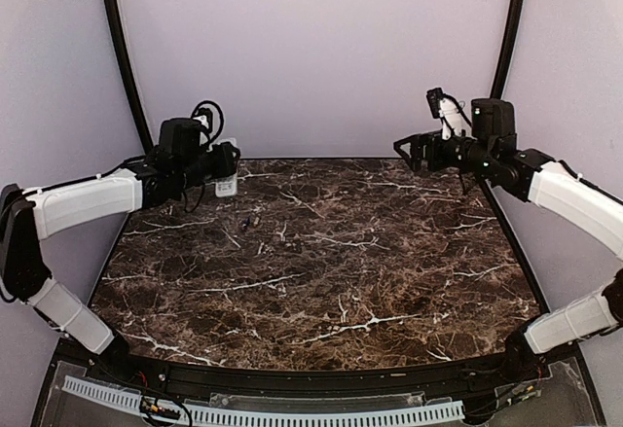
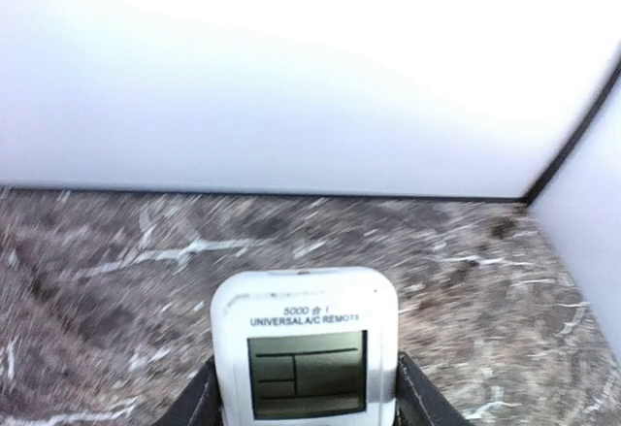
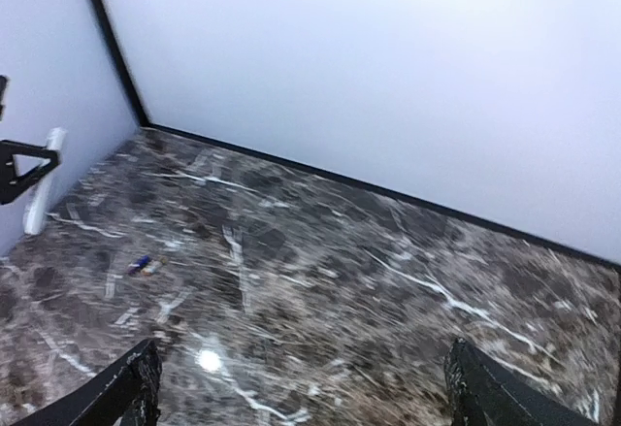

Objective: Load the batteries into the remote control
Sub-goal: Pick up the remote control without batteries from the center of the board, then pass from the left arm to the right

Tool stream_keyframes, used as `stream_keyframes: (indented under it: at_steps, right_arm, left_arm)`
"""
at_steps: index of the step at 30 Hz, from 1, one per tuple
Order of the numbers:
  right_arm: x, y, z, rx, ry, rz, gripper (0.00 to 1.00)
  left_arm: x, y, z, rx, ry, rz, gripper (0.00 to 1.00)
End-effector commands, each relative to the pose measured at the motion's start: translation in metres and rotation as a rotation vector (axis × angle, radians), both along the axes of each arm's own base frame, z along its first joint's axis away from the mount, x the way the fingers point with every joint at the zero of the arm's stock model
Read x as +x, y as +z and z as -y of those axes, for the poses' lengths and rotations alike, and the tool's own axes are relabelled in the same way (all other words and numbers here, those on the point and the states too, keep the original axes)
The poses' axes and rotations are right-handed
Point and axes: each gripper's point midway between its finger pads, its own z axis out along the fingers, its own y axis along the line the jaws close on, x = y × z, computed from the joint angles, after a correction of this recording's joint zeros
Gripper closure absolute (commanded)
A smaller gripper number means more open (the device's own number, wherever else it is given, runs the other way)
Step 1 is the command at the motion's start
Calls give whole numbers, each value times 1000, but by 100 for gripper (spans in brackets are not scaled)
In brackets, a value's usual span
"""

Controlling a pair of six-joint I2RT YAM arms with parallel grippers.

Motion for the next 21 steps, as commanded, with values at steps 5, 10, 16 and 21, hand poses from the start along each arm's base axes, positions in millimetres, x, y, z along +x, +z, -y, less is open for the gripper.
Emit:
stream_keyframes:
  at_steps: [5, 10, 16, 21]
  right_arm:
    - [-138, 126, -100, 199, 775, 389, 1]
    - [-185, 143, -134, 271, 1014, 395, 1]
    - [-217, 144, -175, 319, 1145, 397, 1]
    - [-211, 139, -189, 346, 1150, 349, 2]
  left_arm:
    - [-131, 190, 114, -198, -655, 761, 100]
    - [-206, 236, 149, -358, -961, 914, 100]
    - [-260, 254, 174, -456, -1202, 969, 100]
    - [-275, 256, 186, -498, -1265, 978, 100]
